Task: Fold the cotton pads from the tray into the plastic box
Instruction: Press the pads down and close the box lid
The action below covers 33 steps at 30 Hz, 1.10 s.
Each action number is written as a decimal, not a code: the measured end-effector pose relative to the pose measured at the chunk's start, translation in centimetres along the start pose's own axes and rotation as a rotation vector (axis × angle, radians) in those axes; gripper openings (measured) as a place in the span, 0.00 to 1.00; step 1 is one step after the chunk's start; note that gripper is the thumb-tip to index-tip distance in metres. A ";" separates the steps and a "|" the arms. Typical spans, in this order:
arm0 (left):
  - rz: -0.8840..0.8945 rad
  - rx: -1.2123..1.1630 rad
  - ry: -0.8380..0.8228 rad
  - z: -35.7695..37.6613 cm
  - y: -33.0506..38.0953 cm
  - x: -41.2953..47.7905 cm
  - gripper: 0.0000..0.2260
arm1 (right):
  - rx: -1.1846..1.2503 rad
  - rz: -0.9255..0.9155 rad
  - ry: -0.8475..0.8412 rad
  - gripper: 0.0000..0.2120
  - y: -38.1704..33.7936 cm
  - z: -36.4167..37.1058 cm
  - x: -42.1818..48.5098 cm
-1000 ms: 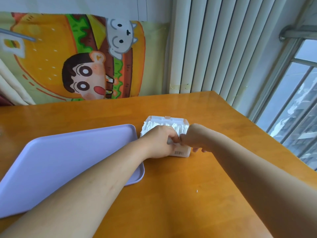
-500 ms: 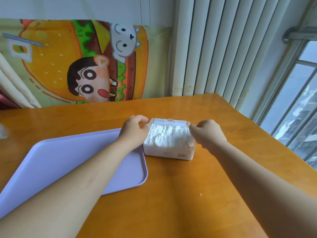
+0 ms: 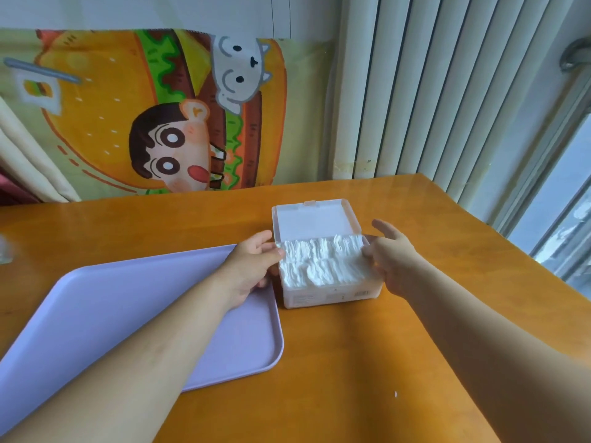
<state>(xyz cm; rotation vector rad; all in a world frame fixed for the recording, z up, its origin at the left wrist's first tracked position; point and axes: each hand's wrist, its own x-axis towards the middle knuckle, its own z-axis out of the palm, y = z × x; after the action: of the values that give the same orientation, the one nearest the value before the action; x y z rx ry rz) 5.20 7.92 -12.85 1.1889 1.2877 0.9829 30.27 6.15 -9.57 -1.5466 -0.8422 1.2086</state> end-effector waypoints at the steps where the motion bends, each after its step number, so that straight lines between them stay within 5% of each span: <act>1: 0.026 0.003 -0.013 -0.1 -0.1 0.1 0.24 | -0.001 -0.024 0.001 0.38 -0.1 0.1 0.1; 8: 0.247 0.167 0.124 1.0 0.7 -1.2 0.12 | -0.107 -0.239 0.025 0.42 -0.7 0.0 -2.2; 12: 0.316 0.332 0.180 1.0 1.0 -2.8 0.17 | -0.235 -0.457 0.105 0.40 1.0 -0.6 -4.4; 15: 0.400 0.430 0.183 0.7 1.5 -3.9 0.25 | -0.476 -0.629 0.067 0.38 2.6 -0.9 -5.6; 19: 0.391 0.622 0.047 1.1 1.4 -6.7 0.21 | -0.923 -0.834 0.033 0.25 4.8 -0.3 -6.4; 25: 0.377 0.803 -0.007 1.1 0.9 -9.3 0.22 | -1.064 -0.895 0.129 0.13 4.8 0.5 -6.9; 29: 0.396 0.766 0.031 1.7 0.4 -9.4 0.21 | -1.050 -0.959 0.174 0.14 5.5 0.8 -6.7; 33: 0.410 0.757 0.056 2.1 -0.2 -9.0 0.20 | -1.097 -0.831 0.151 0.16 5.4 0.8 -6.5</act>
<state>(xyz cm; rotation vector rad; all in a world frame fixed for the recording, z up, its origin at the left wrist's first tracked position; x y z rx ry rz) 6.60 -1.20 -11.72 2.0786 1.5540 0.8266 27.57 -1.22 -12.86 -1.7146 -1.9626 -0.0594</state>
